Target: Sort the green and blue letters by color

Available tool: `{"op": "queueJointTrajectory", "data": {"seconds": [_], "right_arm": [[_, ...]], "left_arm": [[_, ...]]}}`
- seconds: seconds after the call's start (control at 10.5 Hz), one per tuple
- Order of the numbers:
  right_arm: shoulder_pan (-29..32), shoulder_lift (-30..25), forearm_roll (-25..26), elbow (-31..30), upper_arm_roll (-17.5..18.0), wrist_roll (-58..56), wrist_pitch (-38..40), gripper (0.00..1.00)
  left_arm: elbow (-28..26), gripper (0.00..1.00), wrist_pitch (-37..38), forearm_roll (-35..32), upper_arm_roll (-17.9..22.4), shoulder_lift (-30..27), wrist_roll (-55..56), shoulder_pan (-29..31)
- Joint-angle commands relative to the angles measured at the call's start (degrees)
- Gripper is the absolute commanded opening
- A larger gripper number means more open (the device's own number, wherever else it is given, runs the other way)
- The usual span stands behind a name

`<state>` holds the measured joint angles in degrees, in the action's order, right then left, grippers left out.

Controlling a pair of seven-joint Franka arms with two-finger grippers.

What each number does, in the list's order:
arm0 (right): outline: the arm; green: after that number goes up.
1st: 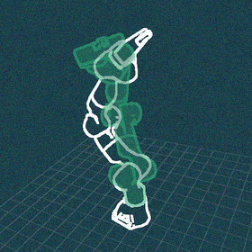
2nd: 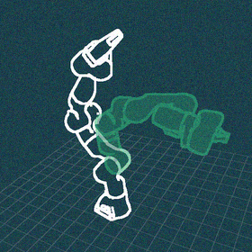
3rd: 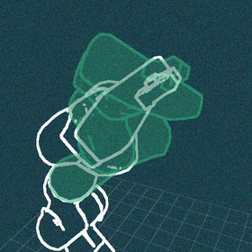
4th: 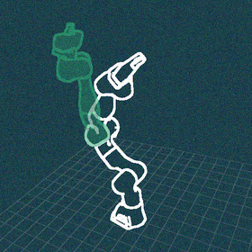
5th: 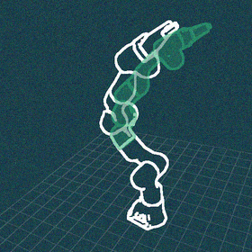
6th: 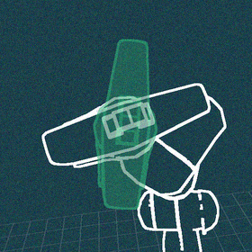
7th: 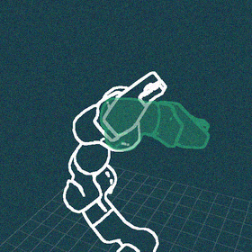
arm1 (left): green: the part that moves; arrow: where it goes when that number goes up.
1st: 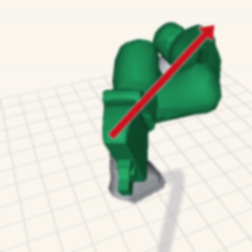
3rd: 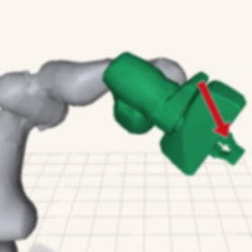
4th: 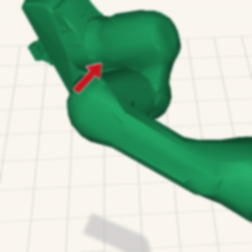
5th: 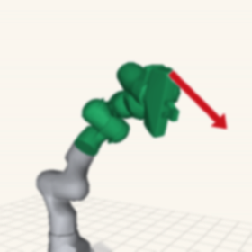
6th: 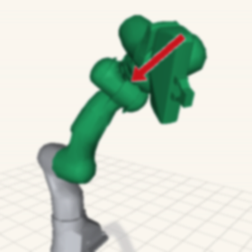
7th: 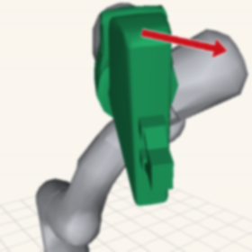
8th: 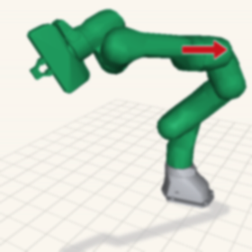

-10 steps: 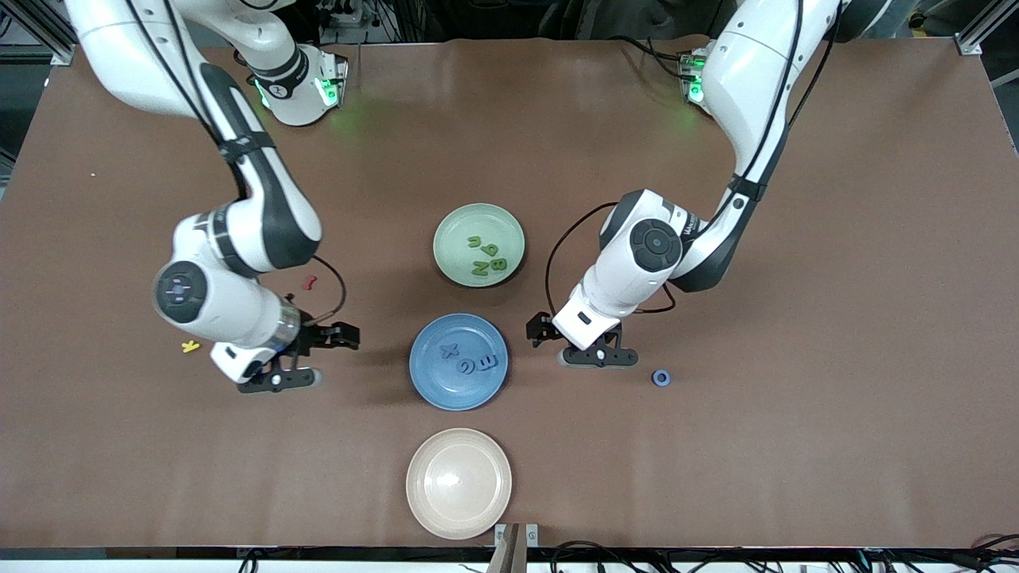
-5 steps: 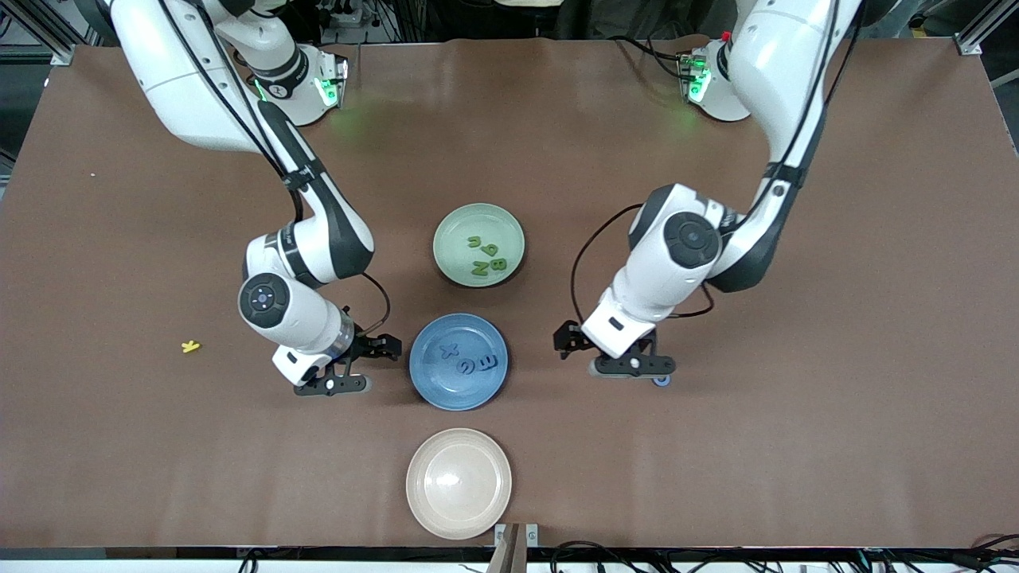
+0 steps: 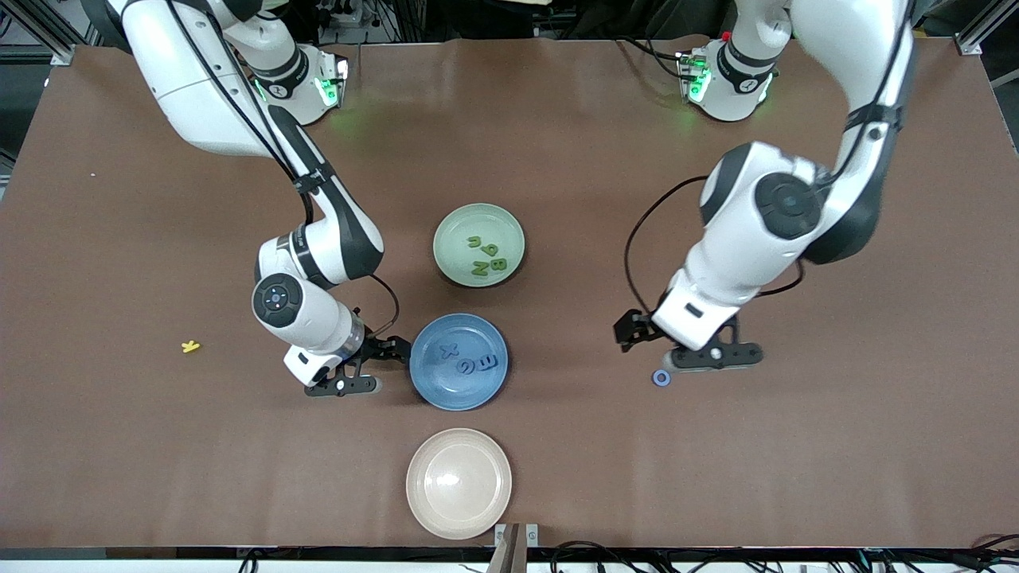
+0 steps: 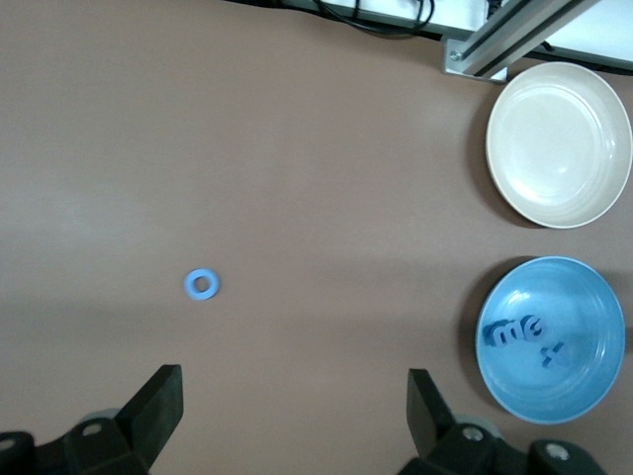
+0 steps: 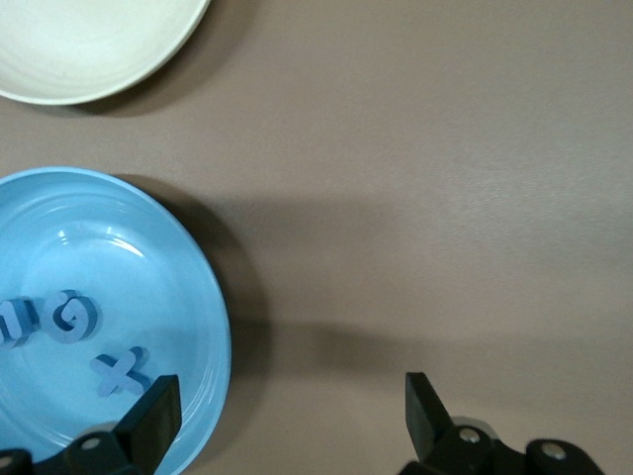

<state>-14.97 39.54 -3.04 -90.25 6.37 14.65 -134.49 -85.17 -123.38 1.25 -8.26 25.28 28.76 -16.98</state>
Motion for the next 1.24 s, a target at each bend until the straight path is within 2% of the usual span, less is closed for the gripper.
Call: {"op": "queueJointTrajectory", "data": {"seconds": [0.0,0.19,0.57,0.86,1.15], "right_arm": [[3.61,-5.07,1.11,0.08,0.31,-0.23,6.15,1.00],[7.39,-8.59,1.11,-0.18,0.22,-3.82,12.64,1.00],[13.29,-16.40,1.37,-2.64,-0.83,-7.44,17.66,1.00],[15.14,-22.47,1.37,-2.56,-4.60,-15.24,23.47,1.00],[15.41,-27.92,1.37,-2.39,-8.38,-15.88,28.48,1.00]], "left_arm": [[-1.14,1.00,8.49,-1.34,-0.18,-7.69,-2.20,3.00],[-1.05,1.00,13.06,-1.34,-0.18,-11.38,-4.31,5.37],[-0.96,1.00,22.73,-1.34,0.26,-17.62,-10.38,9.07],[-0.18,1.00,28.45,-2.73,0.35,-19.92,-11.00,9.43],[0.44,1.00,31.71,-4.06,0.35,-21.41,-11.09,9.51]]}}
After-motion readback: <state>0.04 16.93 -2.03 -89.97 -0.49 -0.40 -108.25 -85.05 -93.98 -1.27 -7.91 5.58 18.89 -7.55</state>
